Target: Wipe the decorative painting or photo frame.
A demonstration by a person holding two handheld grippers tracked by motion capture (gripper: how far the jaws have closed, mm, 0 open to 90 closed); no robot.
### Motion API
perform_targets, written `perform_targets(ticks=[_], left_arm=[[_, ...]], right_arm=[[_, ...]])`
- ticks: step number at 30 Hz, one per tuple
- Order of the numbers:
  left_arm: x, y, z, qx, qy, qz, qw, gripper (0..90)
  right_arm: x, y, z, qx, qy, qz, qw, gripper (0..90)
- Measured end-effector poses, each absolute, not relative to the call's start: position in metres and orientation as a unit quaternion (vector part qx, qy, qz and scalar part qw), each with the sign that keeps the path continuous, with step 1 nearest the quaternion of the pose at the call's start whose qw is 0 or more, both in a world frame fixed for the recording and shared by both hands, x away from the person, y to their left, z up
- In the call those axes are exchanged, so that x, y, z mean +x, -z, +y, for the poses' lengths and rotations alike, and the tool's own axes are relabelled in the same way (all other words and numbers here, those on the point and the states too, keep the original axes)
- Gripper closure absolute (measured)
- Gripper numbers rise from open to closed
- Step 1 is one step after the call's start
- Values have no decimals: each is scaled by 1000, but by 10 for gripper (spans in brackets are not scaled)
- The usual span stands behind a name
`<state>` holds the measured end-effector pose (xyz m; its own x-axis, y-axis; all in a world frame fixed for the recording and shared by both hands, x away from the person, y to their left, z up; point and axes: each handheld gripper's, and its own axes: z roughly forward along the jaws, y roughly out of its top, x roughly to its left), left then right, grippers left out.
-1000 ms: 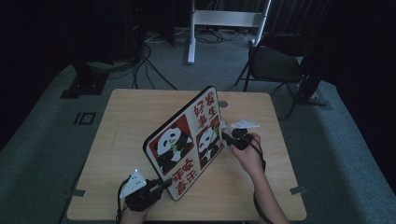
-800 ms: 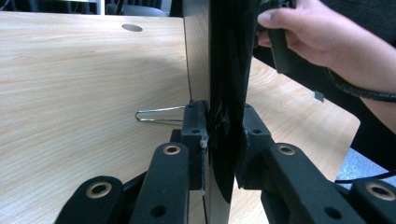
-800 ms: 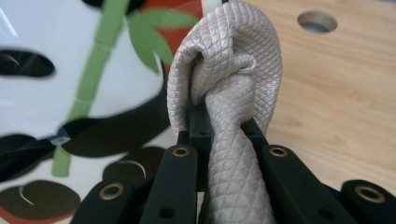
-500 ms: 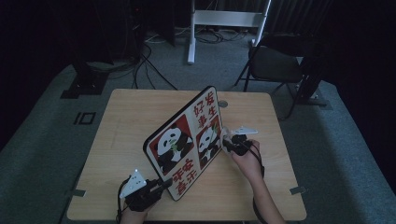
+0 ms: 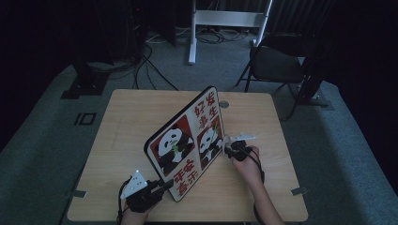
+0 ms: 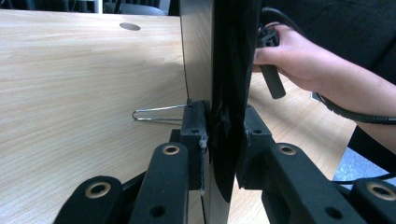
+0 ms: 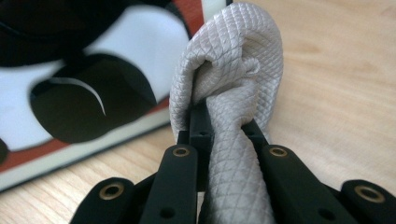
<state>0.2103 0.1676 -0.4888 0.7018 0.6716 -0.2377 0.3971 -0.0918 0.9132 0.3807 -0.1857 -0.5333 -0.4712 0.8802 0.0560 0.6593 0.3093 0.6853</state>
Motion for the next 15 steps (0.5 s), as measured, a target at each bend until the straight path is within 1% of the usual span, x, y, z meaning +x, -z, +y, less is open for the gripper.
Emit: perform_targets(ticks=[4,8,15], left_arm=[[210,489,167,728,-122,367,566,771],[210,489,167,727,-123,368,566,771],[210,490,167,726,-123,369,567,773]], right_arm=[[380,534,-187,491,-333,789,161,816],[379,527,-188,491,-341,785,163,816],[376,500,-193,484,-371,771,182,817]])
